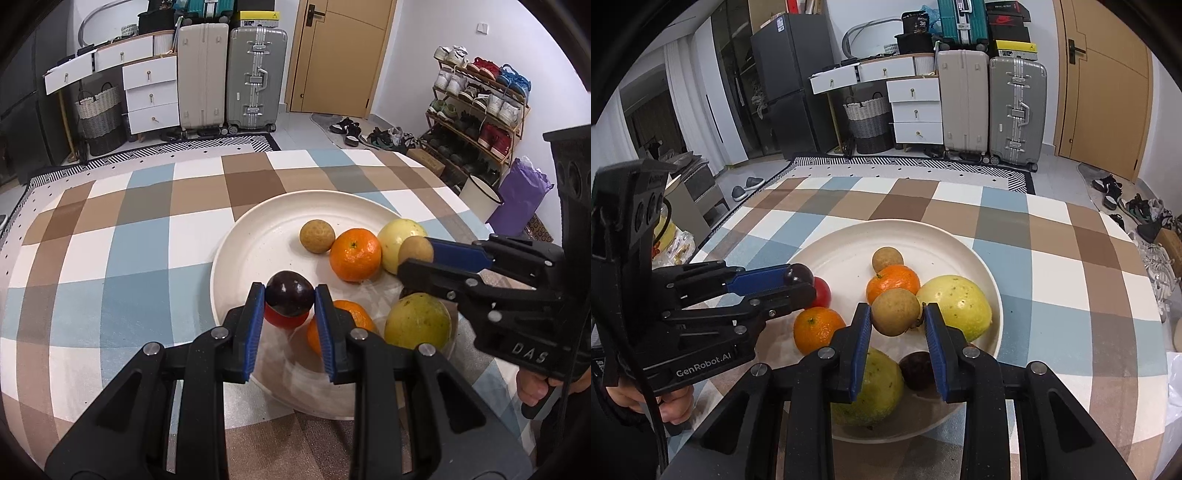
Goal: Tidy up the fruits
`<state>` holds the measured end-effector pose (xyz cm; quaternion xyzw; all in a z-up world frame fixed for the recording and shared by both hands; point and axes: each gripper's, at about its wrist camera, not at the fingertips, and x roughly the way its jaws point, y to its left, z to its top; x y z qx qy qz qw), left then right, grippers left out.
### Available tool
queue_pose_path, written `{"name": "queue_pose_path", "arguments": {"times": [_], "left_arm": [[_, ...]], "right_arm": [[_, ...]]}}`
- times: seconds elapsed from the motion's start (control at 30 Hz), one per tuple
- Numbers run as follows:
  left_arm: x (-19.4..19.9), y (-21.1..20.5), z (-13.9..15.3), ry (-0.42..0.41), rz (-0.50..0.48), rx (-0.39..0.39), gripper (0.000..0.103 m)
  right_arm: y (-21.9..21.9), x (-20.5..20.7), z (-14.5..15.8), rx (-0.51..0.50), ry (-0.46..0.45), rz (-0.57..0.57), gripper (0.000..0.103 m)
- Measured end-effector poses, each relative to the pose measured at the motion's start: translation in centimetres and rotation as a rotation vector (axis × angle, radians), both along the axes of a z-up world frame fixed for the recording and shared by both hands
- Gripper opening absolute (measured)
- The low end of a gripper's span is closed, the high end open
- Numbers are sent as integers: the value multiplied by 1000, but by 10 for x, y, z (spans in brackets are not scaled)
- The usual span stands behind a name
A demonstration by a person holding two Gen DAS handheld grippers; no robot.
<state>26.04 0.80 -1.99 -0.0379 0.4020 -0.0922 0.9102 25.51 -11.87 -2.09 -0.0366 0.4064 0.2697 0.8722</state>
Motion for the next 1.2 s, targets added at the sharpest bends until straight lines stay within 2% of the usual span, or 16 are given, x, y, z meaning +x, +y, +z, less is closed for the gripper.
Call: {"name": "queue_pose_path", "arguments": {"times": [0.1,0.17,0.23,0.33,0.37,0.4,0.43,0.47,0.53,0.57,0.63,0.8,1.2], "left_arm": [[0,1,-1,2,0,1,25],[-1,1,-1,3,4,-1,25],[-3,1,0,-3,3,0,25],[-6,3,2,-6,9,-2,29],[-7,4,3,-8,12,-4,36],[-10,5,4,-12,16,-7,42],[-12,5,5,-18,21,-8,56],[-16,6,8,-30,26,-10,72],[-24,8,13,-55,40,-9,91],[-27,9,15,-64,44,-7,94],[-36,11,20,-74,53,-6,102],[-65,21,30,-123,87,-44,102],[-128,28,51,-258,153,-31,102]], "right_arm": [[3,-1,-2,-6,3,10,30],[3,-2,-3,7,8,20,34],[-2,-8,0,39,-11,25,49],[-11,-14,6,65,-30,14,61],[-12,-16,7,71,-35,10,65],[-16,-18,9,80,-45,5,76],[-21,-21,12,90,-56,-3,85],[-26,-24,14,98,-68,-14,87],[-34,-28,17,108,-82,-34,92],[-37,-29,18,114,-83,-39,93],[-46,-32,19,140,-83,-56,103],[-55,-49,22,166,-113,-43,103],[-63,-94,30,203,-195,-15,103]]}}
